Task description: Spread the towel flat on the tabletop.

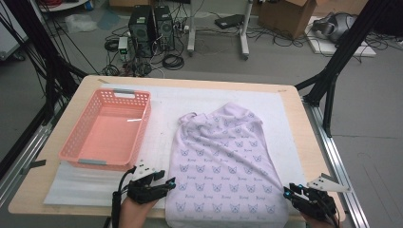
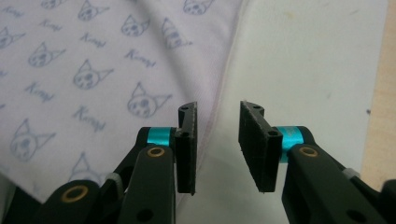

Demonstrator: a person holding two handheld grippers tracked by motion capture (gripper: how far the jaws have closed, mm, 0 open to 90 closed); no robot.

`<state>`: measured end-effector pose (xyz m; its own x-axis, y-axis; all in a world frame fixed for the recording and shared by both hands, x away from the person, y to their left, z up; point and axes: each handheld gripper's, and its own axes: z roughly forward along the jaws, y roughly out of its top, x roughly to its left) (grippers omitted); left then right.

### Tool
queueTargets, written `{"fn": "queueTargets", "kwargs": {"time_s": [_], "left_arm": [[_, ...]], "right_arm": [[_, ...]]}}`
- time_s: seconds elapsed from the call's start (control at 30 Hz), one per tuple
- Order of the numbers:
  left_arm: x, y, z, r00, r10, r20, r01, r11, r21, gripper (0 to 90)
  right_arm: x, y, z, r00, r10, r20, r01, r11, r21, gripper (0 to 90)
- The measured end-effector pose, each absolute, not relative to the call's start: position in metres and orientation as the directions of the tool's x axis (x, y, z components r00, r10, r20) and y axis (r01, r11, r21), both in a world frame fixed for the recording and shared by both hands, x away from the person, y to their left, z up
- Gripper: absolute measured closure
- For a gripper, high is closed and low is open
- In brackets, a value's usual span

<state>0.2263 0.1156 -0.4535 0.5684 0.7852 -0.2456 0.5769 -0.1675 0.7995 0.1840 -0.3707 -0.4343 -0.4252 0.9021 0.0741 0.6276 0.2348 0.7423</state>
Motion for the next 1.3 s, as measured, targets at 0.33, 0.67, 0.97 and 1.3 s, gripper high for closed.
{"fn": "queueTargets", "kwargs": {"time_s": [0.33, 0.67, 0.97, 1.3], "left_arm": [[0.214, 0.107, -0.453, 0.602, 0.790, -0.120, 0.528, -0.281, 0.801, 87.1], [0.198, 0.131, -0.451, 0.607, 0.779, -0.159, 0.552, -0.269, 0.789, 86.6], [0.208, 0.126, -0.448, 0.584, 0.780, -0.226, 0.543, -0.168, 0.823, 64.2], [0.234, 0.111, -0.455, 0.565, 0.796, -0.216, 0.567, -0.185, 0.802, 50.8]], "right_arm": [[0.198, -0.364, -0.441, -0.423, 0.903, 0.077, 0.637, 0.236, 0.734, 67.0], [0.198, -0.351, -0.443, -0.501, 0.860, 0.097, 0.639, 0.292, 0.712, 87.9], [0.167, -0.370, -0.440, -0.506, 0.858, 0.084, 0.628, 0.300, 0.718, 78.2], [0.199, -0.363, -0.441, -0.443, 0.894, 0.067, 0.624, 0.254, 0.739, 62.8]]}}
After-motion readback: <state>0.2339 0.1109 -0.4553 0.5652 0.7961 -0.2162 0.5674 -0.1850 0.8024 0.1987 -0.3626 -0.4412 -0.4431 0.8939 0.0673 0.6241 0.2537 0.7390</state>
